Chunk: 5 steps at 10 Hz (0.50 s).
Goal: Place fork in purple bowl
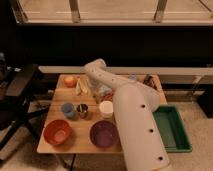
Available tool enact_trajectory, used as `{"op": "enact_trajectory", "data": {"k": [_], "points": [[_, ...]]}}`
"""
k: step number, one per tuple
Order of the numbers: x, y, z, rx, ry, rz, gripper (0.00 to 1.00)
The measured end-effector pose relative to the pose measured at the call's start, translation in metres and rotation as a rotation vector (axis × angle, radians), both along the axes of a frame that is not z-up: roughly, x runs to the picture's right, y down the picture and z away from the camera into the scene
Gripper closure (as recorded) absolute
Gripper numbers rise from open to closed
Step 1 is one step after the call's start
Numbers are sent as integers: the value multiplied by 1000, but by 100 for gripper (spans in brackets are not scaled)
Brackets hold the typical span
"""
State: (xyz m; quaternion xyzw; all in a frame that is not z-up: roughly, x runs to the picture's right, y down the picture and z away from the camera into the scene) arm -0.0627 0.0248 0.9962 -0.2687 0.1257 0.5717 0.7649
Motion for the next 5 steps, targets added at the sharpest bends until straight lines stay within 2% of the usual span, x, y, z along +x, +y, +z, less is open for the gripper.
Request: {"op": "enact_trajectory", "data": {"k": [2, 5], "points": [[-4, -16, -18, 1, -37, 46, 100], [-3, -63, -69, 7, -136, 134, 100]]}}
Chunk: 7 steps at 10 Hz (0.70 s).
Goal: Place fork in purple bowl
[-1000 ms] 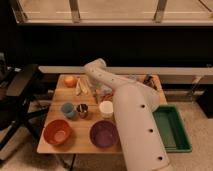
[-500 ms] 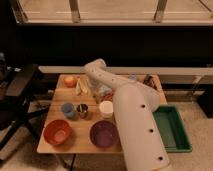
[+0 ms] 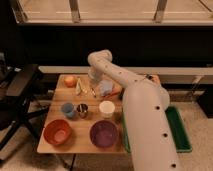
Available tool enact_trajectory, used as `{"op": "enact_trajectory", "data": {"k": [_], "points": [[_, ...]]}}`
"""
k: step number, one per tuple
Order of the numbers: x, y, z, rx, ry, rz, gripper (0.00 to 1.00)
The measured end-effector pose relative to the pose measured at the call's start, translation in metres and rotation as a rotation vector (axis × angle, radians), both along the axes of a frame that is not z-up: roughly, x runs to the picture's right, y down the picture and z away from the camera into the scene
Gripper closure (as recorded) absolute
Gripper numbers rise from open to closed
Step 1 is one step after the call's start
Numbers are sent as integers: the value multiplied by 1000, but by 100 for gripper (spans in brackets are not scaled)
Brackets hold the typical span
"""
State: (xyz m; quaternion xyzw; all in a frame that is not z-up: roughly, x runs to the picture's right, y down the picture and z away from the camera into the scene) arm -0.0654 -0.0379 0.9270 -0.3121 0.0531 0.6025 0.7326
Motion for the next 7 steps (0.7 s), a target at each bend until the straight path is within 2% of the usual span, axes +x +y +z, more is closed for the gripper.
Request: {"op": "enact_trajectory", "data": {"k": [2, 4, 5, 7], "points": [[5, -25, -35, -7, -76, 44, 100], [12, -34, -69, -23, -117, 63, 100], [19, -30, -86, -28, -115, 68, 100], [38, -5, -120, -48, -74, 98, 100]]}}
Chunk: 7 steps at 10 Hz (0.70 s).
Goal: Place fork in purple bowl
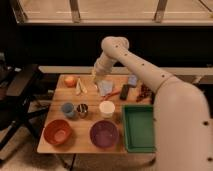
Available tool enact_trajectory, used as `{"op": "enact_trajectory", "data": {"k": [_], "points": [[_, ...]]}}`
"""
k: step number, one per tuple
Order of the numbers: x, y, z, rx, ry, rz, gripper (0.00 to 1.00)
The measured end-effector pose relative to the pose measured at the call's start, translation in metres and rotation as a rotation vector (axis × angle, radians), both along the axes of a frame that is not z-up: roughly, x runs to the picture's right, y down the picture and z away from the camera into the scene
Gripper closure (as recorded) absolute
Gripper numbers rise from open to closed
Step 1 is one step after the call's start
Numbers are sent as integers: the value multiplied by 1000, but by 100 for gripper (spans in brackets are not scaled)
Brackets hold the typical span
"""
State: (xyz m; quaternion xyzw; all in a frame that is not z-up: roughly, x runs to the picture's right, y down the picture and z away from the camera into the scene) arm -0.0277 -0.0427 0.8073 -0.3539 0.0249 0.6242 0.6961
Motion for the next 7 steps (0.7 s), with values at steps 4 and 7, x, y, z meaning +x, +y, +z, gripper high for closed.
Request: {"op": "enact_trajectory", "data": {"k": [4, 7], "points": [[27, 42, -42, -39, 79, 48, 100], [25, 43, -42, -40, 78, 46, 100]]}}
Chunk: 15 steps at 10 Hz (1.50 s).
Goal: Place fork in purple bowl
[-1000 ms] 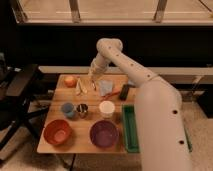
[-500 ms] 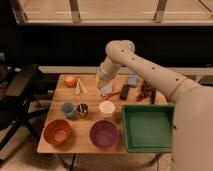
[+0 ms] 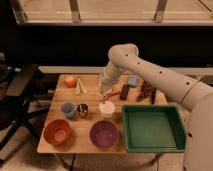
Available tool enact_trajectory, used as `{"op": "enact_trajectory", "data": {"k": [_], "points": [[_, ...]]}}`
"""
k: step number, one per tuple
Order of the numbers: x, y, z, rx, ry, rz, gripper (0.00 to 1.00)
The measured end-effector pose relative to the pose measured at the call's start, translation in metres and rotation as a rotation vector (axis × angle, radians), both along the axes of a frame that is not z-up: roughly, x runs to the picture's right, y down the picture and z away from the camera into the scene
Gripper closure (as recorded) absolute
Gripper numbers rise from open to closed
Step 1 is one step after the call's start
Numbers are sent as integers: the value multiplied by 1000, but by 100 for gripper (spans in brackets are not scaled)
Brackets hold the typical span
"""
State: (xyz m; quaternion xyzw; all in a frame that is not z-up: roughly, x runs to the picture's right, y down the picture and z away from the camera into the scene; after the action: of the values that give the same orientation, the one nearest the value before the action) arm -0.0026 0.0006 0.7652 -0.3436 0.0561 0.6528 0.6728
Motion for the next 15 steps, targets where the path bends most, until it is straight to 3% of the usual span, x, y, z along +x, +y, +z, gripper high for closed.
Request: {"op": "enact_trajectory", "data": {"k": [4, 6, 11, 13, 15], "points": [[1, 1, -1, 1, 5, -6, 100], [1, 15, -11, 2, 6, -23, 100], [5, 90, -60, 29, -5, -108, 100], [1, 120, -63, 25, -55, -196, 100], [-2, 147, -55, -9, -110, -268, 100]]}}
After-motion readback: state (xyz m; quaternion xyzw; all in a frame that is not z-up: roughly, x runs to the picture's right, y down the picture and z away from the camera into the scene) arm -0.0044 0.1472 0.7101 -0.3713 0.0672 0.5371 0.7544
